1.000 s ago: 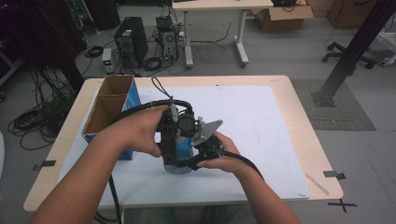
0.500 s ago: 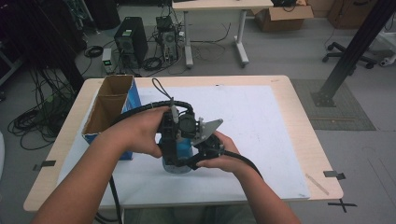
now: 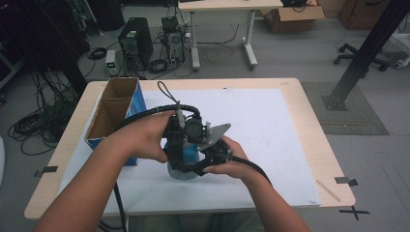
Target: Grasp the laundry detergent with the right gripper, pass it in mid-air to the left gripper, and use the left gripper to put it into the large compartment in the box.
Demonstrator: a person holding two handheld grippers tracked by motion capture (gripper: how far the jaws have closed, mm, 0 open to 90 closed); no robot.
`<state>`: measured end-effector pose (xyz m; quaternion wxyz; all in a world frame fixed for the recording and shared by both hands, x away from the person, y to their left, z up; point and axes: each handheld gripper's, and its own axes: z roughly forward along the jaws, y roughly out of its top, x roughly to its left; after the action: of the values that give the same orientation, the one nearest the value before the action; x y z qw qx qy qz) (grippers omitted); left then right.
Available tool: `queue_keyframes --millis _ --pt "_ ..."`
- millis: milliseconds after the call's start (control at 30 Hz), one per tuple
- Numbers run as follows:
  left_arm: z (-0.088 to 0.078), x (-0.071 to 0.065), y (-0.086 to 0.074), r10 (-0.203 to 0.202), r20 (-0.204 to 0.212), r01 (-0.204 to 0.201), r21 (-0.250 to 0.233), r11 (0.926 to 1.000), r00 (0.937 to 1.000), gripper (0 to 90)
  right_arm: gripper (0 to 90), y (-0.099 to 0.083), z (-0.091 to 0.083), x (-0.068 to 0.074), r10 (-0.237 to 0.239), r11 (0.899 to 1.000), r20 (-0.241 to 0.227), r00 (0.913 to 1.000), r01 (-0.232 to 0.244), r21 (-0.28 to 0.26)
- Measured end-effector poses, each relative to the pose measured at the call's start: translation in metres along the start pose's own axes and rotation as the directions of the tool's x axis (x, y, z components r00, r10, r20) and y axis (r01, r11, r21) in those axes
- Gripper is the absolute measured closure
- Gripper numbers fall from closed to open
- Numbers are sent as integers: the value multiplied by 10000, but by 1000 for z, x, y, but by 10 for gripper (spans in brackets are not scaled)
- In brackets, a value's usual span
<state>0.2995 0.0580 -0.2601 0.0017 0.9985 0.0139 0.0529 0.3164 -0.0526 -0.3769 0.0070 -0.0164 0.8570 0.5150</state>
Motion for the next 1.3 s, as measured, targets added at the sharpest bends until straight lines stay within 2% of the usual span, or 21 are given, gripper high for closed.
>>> queue_keyframes --millis 433,733,800,833,967,1000,1033,1067,1300 --pt "-1 0 0 39 42 -38 -28 10000 10000 190 449 2 0 0 -127 9999 29 9999 127 -14" --pt "1 -2 -1 90 104 -91 106 9999 9999 239 449 2 0 1 -72 10000 -7 10000 72 -5" --pt "1 -2 -1 109 153 -111 99 9999 9998 273 449 2 0 2 116 9999 -52 9999 -116 -55" --pt "1 -2 -1 96 195 -97 75 9999 9998 290 449 2 0 0 -127 9999 27 9999 127 -3" --pt "2 -1 0 -2 230 0 107 9999 9997 337 449 2 0 1 -93 10000 -16 10000 93 17" --pt "1 -1 0 9 253 -14 165 9999 9997 361 449 2 1 2 -234 9997 53 9997 233 86" --pt "1 0 0 -42 330 36 176 9998 9994 377 449 2 1 2 -226 9997 34 9997 226 81" --pt "1 0 0 -63 375 56 186 9998 9993 378 449 2 2 5 75 10000 -133 9999 -75 -27" --pt "0 0 1 -227 407 219 213 9995 9989 383 450 4 2 5 12 10000 -93 10000 -13 -30"
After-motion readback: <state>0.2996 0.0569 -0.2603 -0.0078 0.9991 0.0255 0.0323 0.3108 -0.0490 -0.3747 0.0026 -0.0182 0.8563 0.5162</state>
